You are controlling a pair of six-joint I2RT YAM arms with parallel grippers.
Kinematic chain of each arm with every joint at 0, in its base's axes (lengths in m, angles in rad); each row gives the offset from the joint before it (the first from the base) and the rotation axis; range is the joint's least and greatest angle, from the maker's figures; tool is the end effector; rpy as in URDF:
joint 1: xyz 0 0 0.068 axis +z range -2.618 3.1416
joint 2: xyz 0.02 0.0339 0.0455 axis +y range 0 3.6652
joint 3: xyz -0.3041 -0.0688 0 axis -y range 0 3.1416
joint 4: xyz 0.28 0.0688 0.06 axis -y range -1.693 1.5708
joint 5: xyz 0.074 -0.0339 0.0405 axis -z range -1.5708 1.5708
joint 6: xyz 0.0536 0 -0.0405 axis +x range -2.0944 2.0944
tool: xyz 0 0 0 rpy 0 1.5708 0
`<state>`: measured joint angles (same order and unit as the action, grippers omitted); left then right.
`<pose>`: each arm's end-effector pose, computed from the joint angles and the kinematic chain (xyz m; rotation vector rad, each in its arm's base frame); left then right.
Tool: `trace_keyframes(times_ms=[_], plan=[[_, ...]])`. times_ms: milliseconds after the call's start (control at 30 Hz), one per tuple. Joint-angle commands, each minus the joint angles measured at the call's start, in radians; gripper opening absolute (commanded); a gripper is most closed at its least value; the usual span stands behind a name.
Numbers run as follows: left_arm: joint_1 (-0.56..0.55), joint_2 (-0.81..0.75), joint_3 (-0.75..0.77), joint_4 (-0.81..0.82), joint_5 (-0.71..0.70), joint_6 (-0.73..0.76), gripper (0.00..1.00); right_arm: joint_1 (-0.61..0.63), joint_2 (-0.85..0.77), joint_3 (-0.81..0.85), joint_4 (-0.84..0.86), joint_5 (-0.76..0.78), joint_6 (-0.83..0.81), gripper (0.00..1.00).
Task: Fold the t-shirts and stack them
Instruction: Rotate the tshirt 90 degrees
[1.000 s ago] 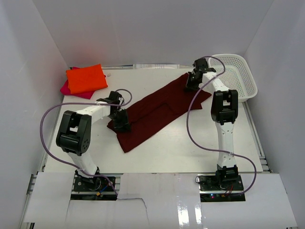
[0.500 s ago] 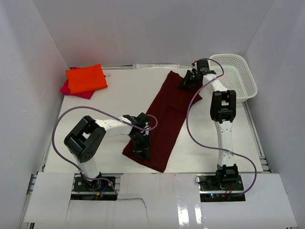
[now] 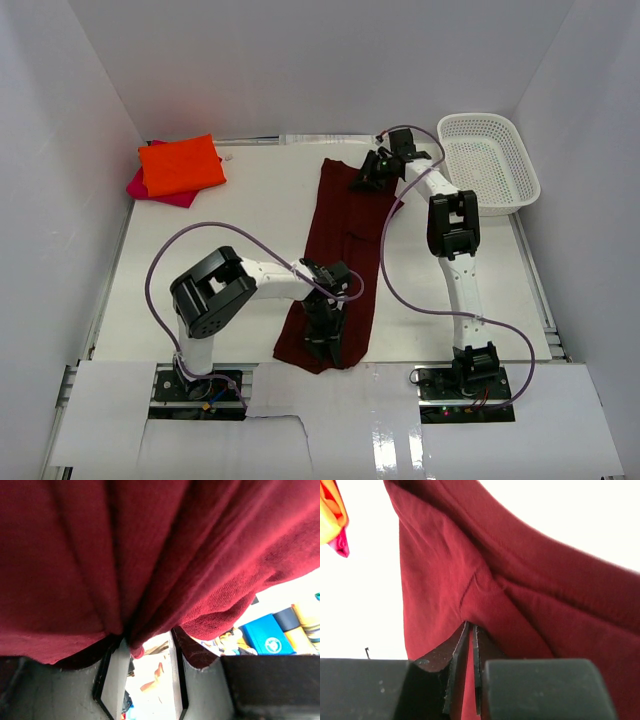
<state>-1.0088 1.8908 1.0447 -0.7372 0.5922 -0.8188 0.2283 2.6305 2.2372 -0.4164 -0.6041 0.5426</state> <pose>0.1584 -0.3076 0.1138 -0.2440 -2.6136 0.4761 0.6246 0.1764 0.1248 0.0817 2.4630 1.0739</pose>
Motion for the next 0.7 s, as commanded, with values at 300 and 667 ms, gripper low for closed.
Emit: trace_keyframes(times_ms=[300, 667], plan=[[-0.079, 0.047, 0.138, -0.034, -0.135, -0.049, 0.48, -0.018, 0.039, 0.096, 0.232, -0.032, 0.046, 0.15], [0.218, -0.214, 0.455, -0.255, -0.27, 0.036, 0.57, -0.05, -0.349, -0.123, 0.291, -0.094, 0.004, 0.26]])
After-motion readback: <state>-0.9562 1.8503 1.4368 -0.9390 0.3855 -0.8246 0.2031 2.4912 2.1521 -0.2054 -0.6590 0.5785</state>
